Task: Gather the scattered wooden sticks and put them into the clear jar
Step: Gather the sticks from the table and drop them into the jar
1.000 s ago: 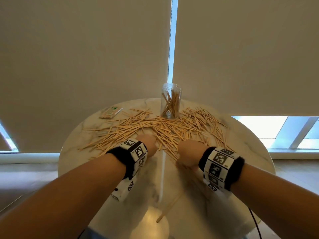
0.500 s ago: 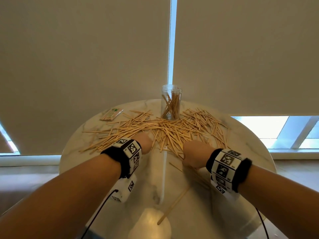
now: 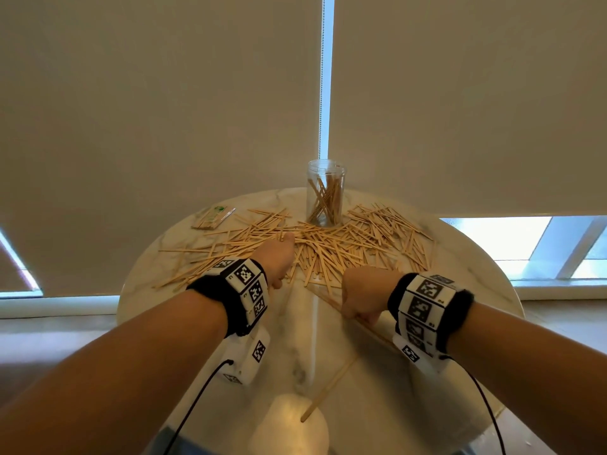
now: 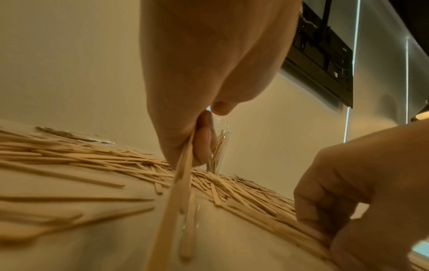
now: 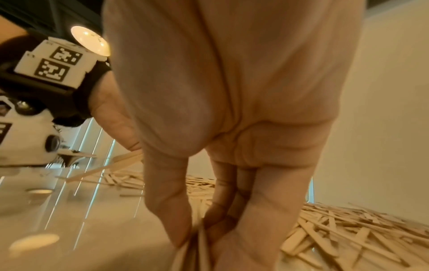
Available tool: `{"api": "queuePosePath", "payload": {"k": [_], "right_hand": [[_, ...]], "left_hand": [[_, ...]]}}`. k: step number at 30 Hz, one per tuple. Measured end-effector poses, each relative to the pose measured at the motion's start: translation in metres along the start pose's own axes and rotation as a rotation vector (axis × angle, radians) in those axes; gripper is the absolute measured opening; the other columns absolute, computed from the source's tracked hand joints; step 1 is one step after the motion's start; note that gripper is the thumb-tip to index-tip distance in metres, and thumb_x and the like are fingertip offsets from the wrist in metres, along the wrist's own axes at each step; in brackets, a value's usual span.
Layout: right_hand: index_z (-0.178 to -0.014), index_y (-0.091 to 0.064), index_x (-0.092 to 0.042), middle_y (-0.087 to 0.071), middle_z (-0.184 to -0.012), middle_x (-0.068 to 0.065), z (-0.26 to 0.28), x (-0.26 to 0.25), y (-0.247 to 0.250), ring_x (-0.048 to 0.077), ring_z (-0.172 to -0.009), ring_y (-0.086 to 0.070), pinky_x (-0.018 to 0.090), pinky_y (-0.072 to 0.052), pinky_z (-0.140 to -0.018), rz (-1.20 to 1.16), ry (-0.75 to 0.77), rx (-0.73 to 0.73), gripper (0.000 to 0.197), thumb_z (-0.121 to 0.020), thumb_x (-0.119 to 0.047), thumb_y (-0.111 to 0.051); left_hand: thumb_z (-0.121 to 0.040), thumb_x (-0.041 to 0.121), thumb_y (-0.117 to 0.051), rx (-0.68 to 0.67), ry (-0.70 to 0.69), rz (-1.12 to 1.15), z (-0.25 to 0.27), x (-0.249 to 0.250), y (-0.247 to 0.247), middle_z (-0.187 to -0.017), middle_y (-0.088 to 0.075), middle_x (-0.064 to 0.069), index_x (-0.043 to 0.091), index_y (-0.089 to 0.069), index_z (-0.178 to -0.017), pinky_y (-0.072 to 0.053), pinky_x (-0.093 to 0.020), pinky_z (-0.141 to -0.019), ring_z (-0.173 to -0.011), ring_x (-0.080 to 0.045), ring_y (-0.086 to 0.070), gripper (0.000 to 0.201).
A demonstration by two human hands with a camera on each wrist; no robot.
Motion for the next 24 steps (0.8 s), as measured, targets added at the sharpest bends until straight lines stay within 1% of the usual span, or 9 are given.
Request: {"api": "queuePosePath", "payload": {"k": [3,5,7,9,11,14,17,21,24], "right_hand": [[-0.063,-0.051,-0.015,-0.054,-0.060,-0.001,0.000,-0.003,-0.001,0.019,-0.063,-0.054,0.028,-0.050,-0.065,0.110,0.018,0.082,0.034,-0.090,-0.028,-0.066],[-0.059,-0.043,-0.016,-0.046,-0.060,-0.001,-0.001,-0.004,-0.003,0.018,-0.060,-0.047,0.028,-0.044,-0.061,0.135,0.026,0.105,0.041,-0.090,-0.025,-0.067],[-0.058,-0.044,-0.015,-0.045,-0.059,0.000,-0.003,-0.004,-0.004,0.016,-0.055,-0.043,0.029,-0.043,-0.058,0.124,0.030,0.102,0.041,-0.090,-0.024,-0.067],[-0.058,-0.047,-0.014,-0.047,-0.059,0.000,-0.006,-0.002,-0.003,0.015,-0.054,-0.043,0.031,-0.046,-0.063,0.087,0.031,0.085,0.039,-0.091,-0.024,-0.066],[-0.062,-0.050,-0.015,-0.050,-0.061,-0.001,-0.009,0.003,-0.003,0.015,-0.057,-0.047,0.031,-0.048,-0.067,0.025,0.022,0.070,0.035,-0.091,-0.025,-0.066],[-0.079,-0.066,-0.008,-0.059,-0.069,0.001,-0.013,0.012,-0.001,0.018,-0.068,-0.056,0.031,-0.050,-0.069,-0.069,-0.016,0.064,0.021,-0.089,-0.026,-0.065],[-0.094,-0.074,-0.005,-0.068,-0.081,0.007,-0.014,0.023,0.009,0.016,-0.070,-0.059,0.032,-0.055,-0.072,-0.157,-0.035,0.107,0.024,-0.091,-0.026,-0.064],[-0.097,-0.071,-0.006,-0.073,-0.090,0.008,-0.012,0.030,0.034,0.011,-0.071,-0.066,0.025,-0.058,-0.068,-0.493,0.007,0.235,0.015,-0.095,-0.019,-0.064],[-0.101,-0.071,-0.003,-0.074,-0.094,0.013,-0.010,0.024,0.049,0.015,-0.074,-0.068,0.024,-0.060,-0.068,-0.779,0.070,0.318,0.013,-0.093,-0.012,-0.067]], "left_hand": [[-0.103,0.054,-0.026,0.011,-0.046,0.018,-0.003,-0.003,-0.002,-0.067,-0.053,-0.010,-0.002,-0.054,-0.119,-0.045,-0.033,-0.067,-0.052,-0.023,-0.048,0.064],[-0.104,0.046,-0.030,0.006,-0.090,0.091,-0.009,-0.003,-0.003,-0.070,-0.055,-0.011,0.000,-0.055,-0.112,-0.045,-0.034,-0.065,-0.053,-0.024,-0.047,0.053],[-0.106,0.031,-0.036,-0.019,-0.129,0.140,-0.012,-0.004,-0.005,-0.070,-0.052,-0.007,0.003,-0.061,-0.096,-0.041,-0.031,-0.056,-0.053,-0.020,-0.045,0.038],[-0.105,0.015,-0.038,-0.039,-0.169,0.130,-0.010,-0.004,-0.006,-0.071,-0.053,-0.003,0.008,-0.065,-0.091,-0.037,-0.027,-0.050,-0.056,-0.015,-0.044,0.030],[-0.103,0.014,-0.039,-0.009,-0.210,0.090,-0.007,-0.004,-0.005,-0.074,-0.056,-0.001,0.012,-0.068,-0.093,-0.038,-0.026,-0.052,-0.059,-0.014,-0.046,0.031],[-0.104,0.027,-0.039,0.090,-0.207,0.062,-0.004,-0.001,-0.001,-0.071,-0.055,0.000,0.018,-0.063,-0.081,-0.037,-0.027,-0.057,-0.059,-0.015,-0.047,0.035],[-0.106,0.027,-0.037,0.142,-0.211,0.063,-0.001,0.001,0.004,-0.075,-0.057,-0.003,0.017,-0.059,-0.076,-0.037,-0.028,-0.060,-0.059,-0.015,-0.047,0.039],[-0.108,0.027,-0.035,0.128,-0.208,0.162,0.007,0.004,-0.001,-0.082,-0.064,-0.002,0.010,-0.066,-0.095,-0.036,-0.025,-0.054,-0.061,-0.010,-0.049,0.038],[-0.108,0.028,-0.035,0.035,-0.211,0.321,0.016,0.013,-0.013,-0.090,-0.071,-0.004,0.009,-0.066,-0.102,-0.045,-0.027,-0.062,-0.070,-0.011,-0.057,0.037]]}}
Point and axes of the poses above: each hand's wrist, its own z-axis away from the middle knuckle, its own y-axis out of the back of the hand, x = y × z, the point moved 3 cm from there along -z, towards the middle knuckle
